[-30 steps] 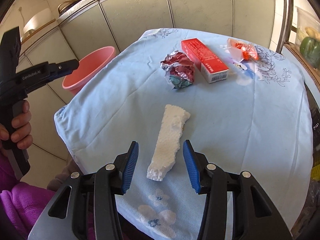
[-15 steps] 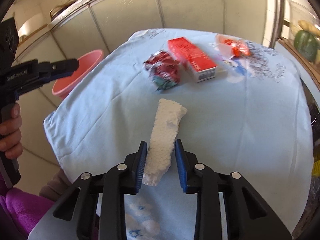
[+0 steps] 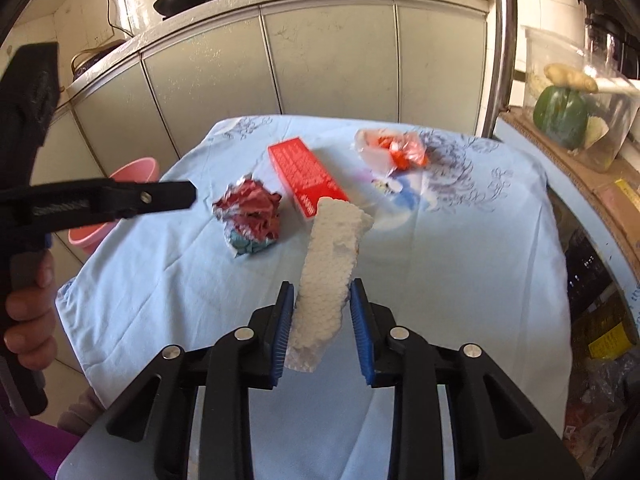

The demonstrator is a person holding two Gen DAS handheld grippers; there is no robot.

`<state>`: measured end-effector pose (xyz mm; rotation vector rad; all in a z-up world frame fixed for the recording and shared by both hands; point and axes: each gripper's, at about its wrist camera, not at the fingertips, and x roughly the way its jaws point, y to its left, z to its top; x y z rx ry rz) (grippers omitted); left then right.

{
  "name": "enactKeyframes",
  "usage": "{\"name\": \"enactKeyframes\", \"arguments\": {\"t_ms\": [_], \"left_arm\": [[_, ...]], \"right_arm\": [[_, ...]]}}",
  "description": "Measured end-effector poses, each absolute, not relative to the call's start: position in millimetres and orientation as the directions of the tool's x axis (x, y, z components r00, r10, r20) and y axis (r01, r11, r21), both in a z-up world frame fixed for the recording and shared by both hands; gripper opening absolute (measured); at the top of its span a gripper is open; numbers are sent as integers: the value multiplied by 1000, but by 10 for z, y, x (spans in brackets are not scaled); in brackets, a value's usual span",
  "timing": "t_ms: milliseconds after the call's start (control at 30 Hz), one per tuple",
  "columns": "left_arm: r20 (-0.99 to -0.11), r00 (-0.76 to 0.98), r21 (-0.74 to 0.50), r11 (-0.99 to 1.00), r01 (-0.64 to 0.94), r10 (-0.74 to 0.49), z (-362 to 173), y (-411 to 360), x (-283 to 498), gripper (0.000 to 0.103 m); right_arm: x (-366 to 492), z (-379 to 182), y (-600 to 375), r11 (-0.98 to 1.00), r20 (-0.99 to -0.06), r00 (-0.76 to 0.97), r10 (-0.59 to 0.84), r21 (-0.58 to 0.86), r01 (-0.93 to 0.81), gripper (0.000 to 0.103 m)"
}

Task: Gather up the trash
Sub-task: 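Grasp the white foam strip with the right tool while the left tool grasps the crumpled foil wrapper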

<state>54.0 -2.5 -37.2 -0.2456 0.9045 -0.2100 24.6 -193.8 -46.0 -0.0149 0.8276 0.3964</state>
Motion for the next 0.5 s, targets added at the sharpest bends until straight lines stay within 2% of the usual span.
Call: {"name": "enactKeyframes", "arguments": {"t_ms": [267, 333, 500], "left_arm": [[-789, 570, -300, 953, -33, -228, -633, -69, 826, 32], [-790, 565, -321, 946, -47, -240, -686, -62, 842, 39], [-774, 586, -318, 947, -31, -241, -681, -120, 821, 39]], "right_arm": [[332, -654, -2086, 931, -732, 586, 349, 197, -308, 29], [331, -645, -2117, 925, -717, 591, 369, 223, -308, 29], [336, -660, -2143, 915, -704, 588, 398, 257, -312, 29]]}}
